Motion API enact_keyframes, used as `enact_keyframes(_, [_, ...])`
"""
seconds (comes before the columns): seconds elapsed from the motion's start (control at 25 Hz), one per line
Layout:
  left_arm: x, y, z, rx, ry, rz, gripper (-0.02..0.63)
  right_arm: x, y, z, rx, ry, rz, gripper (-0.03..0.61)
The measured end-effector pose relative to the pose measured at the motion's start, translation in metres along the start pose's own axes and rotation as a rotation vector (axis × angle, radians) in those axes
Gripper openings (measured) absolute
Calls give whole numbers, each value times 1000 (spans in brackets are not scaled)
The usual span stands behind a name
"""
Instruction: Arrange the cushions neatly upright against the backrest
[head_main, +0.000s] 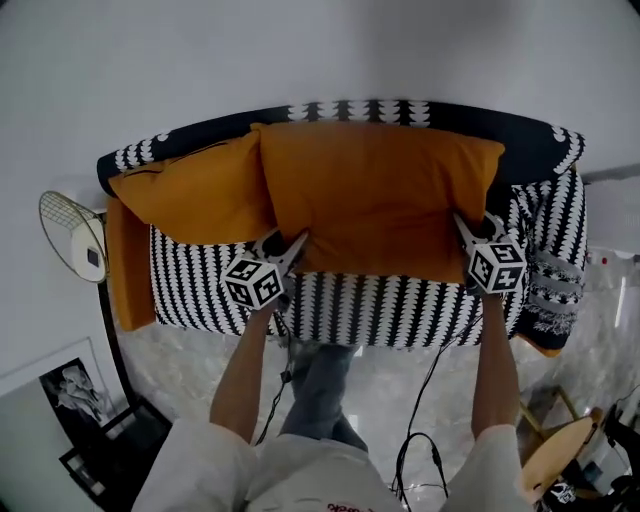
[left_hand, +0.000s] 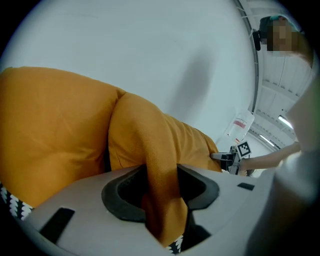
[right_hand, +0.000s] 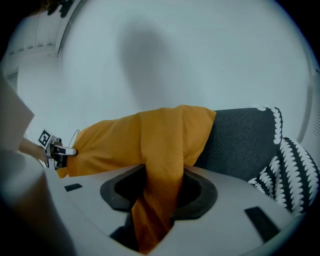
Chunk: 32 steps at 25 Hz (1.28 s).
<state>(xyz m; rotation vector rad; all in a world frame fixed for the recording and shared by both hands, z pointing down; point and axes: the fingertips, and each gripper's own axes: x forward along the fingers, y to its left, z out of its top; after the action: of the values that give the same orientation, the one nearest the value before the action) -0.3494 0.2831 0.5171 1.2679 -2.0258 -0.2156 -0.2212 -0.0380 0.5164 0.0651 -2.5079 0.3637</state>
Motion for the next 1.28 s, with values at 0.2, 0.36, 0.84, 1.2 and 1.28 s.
enact_keyframes(0.2, [20,13,-31,10,107,26,204,23,-23,-19,-13,68,12,218])
enact_keyframes(0.36, [34,33,-52,8,179,64,207,37,-32,-37,-45,121,7,232])
enact_keyframes(0.84, [40,54,-59,-30,114,155,293,51,-48,-47,-9,118,-32,334])
enact_keyframes(1.2, [8,47,-48,-19,56,197,325,13,-47,-39,11,49,-131,365])
enact_keyframes(1.28, [6,41,-44,-5,48,210,324,3,-41,-38,20,37,-137,362])
